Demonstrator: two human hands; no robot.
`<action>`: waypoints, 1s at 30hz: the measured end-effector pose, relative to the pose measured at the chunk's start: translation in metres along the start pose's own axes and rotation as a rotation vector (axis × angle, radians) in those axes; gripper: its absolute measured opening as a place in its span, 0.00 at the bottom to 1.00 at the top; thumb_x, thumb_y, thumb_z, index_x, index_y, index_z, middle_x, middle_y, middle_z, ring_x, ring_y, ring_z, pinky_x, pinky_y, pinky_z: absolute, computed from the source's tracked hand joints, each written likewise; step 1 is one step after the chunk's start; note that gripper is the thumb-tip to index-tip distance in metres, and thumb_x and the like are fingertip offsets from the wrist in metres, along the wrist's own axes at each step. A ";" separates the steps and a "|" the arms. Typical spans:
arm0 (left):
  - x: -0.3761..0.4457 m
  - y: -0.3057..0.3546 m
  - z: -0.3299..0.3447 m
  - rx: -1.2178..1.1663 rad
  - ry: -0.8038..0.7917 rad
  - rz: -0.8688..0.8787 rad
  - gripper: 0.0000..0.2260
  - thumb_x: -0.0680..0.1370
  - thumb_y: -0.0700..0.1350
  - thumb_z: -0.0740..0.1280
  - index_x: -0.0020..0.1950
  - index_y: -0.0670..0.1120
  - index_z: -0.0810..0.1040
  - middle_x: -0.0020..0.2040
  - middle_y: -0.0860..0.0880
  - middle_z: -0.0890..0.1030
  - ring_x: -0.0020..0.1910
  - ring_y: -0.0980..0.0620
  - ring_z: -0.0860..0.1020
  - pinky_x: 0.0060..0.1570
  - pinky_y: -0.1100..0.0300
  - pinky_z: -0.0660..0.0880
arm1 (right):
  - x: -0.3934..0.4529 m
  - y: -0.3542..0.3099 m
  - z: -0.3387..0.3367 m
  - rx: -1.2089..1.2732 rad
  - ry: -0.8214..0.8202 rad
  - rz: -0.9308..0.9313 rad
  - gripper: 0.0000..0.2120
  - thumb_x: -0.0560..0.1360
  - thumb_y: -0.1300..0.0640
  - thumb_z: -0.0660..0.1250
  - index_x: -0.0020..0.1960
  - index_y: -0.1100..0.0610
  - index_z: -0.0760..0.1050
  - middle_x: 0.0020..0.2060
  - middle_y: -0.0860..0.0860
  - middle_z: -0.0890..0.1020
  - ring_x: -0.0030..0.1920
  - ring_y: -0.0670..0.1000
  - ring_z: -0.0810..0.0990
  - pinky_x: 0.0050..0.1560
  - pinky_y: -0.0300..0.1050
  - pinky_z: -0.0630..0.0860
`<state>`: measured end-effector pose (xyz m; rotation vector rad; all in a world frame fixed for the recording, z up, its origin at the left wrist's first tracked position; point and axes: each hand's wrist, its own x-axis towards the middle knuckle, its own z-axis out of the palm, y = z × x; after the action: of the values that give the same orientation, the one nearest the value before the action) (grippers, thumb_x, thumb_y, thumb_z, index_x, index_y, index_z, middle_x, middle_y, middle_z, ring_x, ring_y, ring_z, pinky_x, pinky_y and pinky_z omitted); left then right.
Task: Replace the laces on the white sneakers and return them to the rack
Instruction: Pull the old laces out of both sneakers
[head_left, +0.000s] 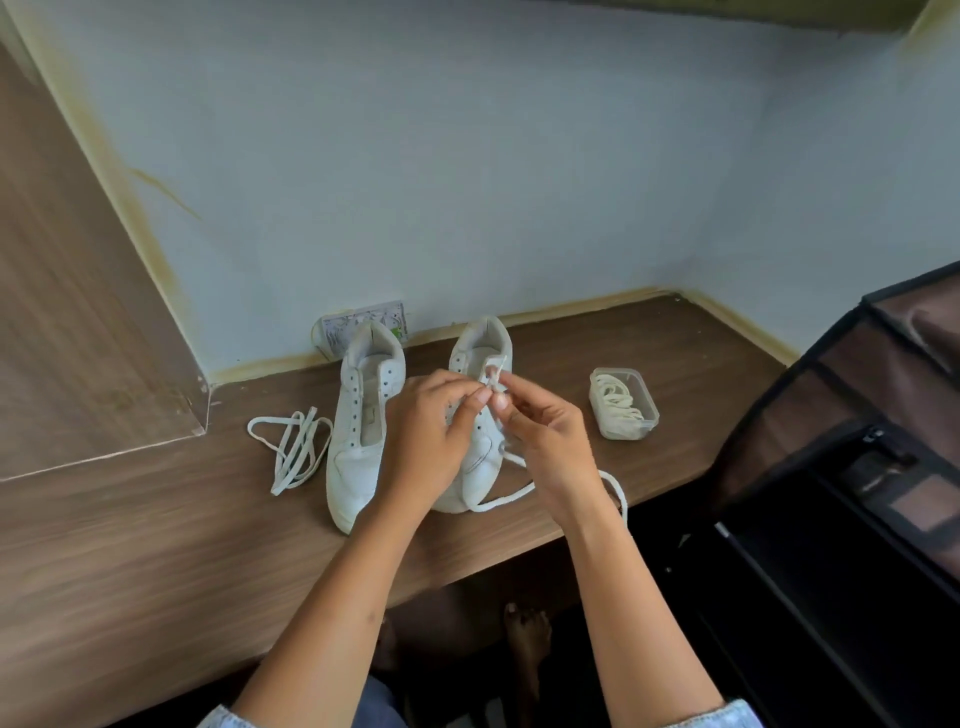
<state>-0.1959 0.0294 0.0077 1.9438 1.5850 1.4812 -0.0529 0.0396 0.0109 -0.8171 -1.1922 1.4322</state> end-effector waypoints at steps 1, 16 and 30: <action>0.001 0.003 -0.006 0.001 -0.020 0.000 0.17 0.77 0.57 0.61 0.49 0.49 0.84 0.45 0.55 0.82 0.48 0.53 0.79 0.50 0.50 0.76 | -0.003 -0.006 0.002 -0.008 -0.037 0.001 0.13 0.76 0.63 0.68 0.61 0.61 0.80 0.52 0.57 0.84 0.57 0.56 0.81 0.60 0.49 0.76; 0.010 0.073 -0.109 -0.362 -0.395 -0.422 0.15 0.82 0.53 0.56 0.45 0.45 0.75 0.35 0.52 0.73 0.38 0.55 0.75 0.41 0.71 0.73 | -0.017 -0.098 0.020 0.234 0.366 -0.007 0.11 0.83 0.63 0.57 0.46 0.57 0.75 0.33 0.49 0.76 0.30 0.45 0.69 0.34 0.38 0.67; 0.025 0.086 -0.148 -0.177 -0.346 -0.311 0.10 0.82 0.50 0.60 0.49 0.52 0.81 0.52 0.52 0.81 0.56 0.54 0.76 0.61 0.55 0.69 | -0.042 -0.086 0.032 -0.380 0.327 0.104 0.23 0.78 0.49 0.68 0.70 0.52 0.67 0.67 0.51 0.72 0.66 0.51 0.71 0.62 0.45 0.71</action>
<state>-0.2637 -0.0414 0.1498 1.6558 1.4643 1.0561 -0.0488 -0.0127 0.0965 -1.3381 -1.1933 1.1087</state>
